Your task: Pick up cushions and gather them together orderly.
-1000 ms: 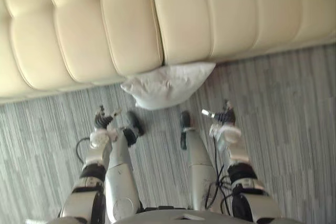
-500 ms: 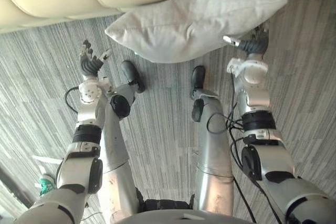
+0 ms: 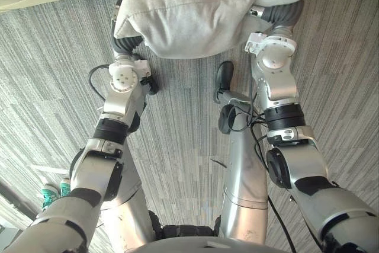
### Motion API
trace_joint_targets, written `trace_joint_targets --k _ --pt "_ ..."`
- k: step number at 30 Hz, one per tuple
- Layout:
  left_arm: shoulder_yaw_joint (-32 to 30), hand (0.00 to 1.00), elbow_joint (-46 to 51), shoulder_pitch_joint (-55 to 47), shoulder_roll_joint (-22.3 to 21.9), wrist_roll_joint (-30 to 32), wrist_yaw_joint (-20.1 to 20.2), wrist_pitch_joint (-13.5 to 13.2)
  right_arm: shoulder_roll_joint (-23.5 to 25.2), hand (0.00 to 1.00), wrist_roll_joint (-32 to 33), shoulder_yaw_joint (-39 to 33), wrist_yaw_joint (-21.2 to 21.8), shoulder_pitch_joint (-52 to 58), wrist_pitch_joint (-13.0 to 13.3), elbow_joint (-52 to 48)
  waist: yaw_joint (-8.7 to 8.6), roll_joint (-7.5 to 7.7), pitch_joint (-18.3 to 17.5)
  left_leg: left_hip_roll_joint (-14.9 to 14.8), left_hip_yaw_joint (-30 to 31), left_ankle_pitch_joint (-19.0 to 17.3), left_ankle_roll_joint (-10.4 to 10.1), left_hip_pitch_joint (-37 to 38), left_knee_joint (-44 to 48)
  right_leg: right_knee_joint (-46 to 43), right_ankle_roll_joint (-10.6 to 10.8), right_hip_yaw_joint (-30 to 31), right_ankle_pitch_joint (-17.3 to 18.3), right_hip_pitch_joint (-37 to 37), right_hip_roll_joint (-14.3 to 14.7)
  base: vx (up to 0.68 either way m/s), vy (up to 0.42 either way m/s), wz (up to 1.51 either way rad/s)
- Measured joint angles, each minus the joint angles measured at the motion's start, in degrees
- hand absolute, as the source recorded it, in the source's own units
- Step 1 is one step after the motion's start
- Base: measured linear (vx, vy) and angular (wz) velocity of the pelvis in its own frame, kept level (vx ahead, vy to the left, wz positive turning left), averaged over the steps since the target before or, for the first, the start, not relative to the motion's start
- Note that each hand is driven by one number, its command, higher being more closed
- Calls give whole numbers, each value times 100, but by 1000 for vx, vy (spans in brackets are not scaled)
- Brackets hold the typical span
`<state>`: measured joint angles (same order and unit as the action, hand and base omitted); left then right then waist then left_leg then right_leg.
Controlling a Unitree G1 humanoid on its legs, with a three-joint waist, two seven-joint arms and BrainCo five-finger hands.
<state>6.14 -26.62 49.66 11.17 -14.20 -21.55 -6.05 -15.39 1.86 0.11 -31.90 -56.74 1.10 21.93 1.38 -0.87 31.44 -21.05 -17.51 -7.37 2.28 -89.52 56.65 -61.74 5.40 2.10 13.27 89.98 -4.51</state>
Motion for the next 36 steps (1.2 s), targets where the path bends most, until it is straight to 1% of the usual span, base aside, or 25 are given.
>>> trace_joint_targets --k 3,4,8,11,13,16,19,20,21,22,25,27,28,29,30,31,32,33,34,36 --pt "211 100 251 -1 -1 97 -98 3 89 100 -111 71 -162 9 -43 -151 -44 0 0 2 50 69 8 -35 -43 18 -28 -70 -17 0 -5 -44 3 4" --pt "314 100 367 -10 0 104 -108 4 90 100 -217 113 -205 30 -124 -270 -59 0 -1 8 52 106 0 -35 -88 50 -55 -86 -40 -1 -7 -52 4 3" --pt "416 100 428 -94 0 208 -109 24 93 100 -264 172 -216 44 -141 -351 -120 -2 -2 8 121 152 -29 -33 -101 59 -95 -132 -68 -25 12 -54 1 -2" --pt "567 100 430 -158 0 211 -108 114 94 100 -349 175 -213 46 -141 -358 -139 -3 -6 7 176 216 -70 51 -175 121 -137 -170 -97 -141 50 -62 -12 -2" --pt "566 100 430 -211 2 213 -129 179 100 100 -344 196 -199 121 -141 -440 -134 0 -11 3 187 279 -112 214 -320 261 -183 -227 -133 -310 70 -52 -18 -2" --pt "517 100 430 -245 27 215 -201 250 162 100 -342 197 -190 511 -141 -980 -139 -3 -20 -5 196 348 -163 485 -496 425 -231 -283 -167 -589 91 -38 -17 0" --pt "513 100 445 -253 76 218 -206 251 174 100 -330 196 -151 630 -140 -1109 -155 0 -27 -16 207 361 -187 702 -586 554 -257 -296 -192 -821 136 -26 -16 -7" --pt "475 100 548 -290 94 218 -206 264 214 100 -328 196 -114 723 -140 -1236 -161 0 -27 -44 211 354 -197 808 -605 639 -264 -305 -208 -949 175 -13 -4 -13" --pt "397 100 636 -359 102 217 -206 265 315 100 -305 188 -110 767 -137 -1246 -211 0 -27 -44 214 355 -206 931 -672 729 -266 -321 -226 -1100 185 -14 -4 -10" --pt "371 100 679 -396 101 216 -206 265 362 100 -264 187 -108 801 -133 -1249 -227 1 -28 -44 215 355 -206 1004 -695 770 -267 -332 -228 -1179 190 -1 3 -3" --pt "311 100 1106 -664 97 217 -206 265 553 100 -116 152 -87 1297 -118 -1699 -244 3 -33 -40 224 365 -223 1400 -807 967 -273 -395 -242 -1628 203 11 0 1" --pt "288 100 1400 -898 93 218 -206 265 716 100 -95 148 -67 1650 -74 -1921 -246 13 -45 -34 230 365 -226 1752 -913 1119 -275 -432 -243 -2017 220 49 0 3" --pt "285 100 1570 -1100 56 233 -205 262 829 100 -36 149 -27 1916 54 -1946 -253 15 -106 -3 231 361 -253 2004 -1018 1252 -277 -446 -245 -2291 225 51 3 4" --pt "285 100 1632 -1221 10 271 -205 262 871 100 13 148 19 2080 114 -1972 -245 21 -246 14 229 359 -264 2028 -1061 1286 -278 -443 -245 -2314 222 54 9 6" --pt "285 100 1789 -1453 -91 330 -205 252 947 100 55 149 90 2419 197 -2107 -242 14 -518 51 209 351 -291 2072 -1175 1354 -278 -444 -245 -2344 199 73 12 8" --pt "276 100 1967 -1570 -146 333 -205 252 1003 100 68 148 136 2589 262 -2202 -246 15 -524 79 179 359 -299 2282 -1193 1421 -277 -462 -246 -2558 187 80 10 7" --pt "276 100 2064 -1693 -195 334 -205 252 1081 100 123 150 166 2757 265 -2286 -239 15 -526 82 180 355 -295 2516 -1218 1494 -275 -472 -246 -2823 195 79 2 5" --pt "275 100 2142 -1813 -236 337 -205 248 1133 100 127 159 203 2919 305 -2344 -245 23 -614 113 178 344 -303 2653 -1273 1550 -270 -476 -242 -2950 186 68 3 6" --pt "276 100 2384 -2150 -356 371 -202 230 1203 100 129 177 323 3359 513 -2436 -258 32 -945 177 174 302 -361 2822 -1408 1703 -250 -493 -228 -3134 156 75 6 10" --pt "288 100 2633 -2459 -434 447 -174 174 1260 100 263 192 514 3807 662 -2622 -258 32 -944 200 176 267 -369 3313 -1477 1857 -229 -520 -216 -3678 152 110 9 11"
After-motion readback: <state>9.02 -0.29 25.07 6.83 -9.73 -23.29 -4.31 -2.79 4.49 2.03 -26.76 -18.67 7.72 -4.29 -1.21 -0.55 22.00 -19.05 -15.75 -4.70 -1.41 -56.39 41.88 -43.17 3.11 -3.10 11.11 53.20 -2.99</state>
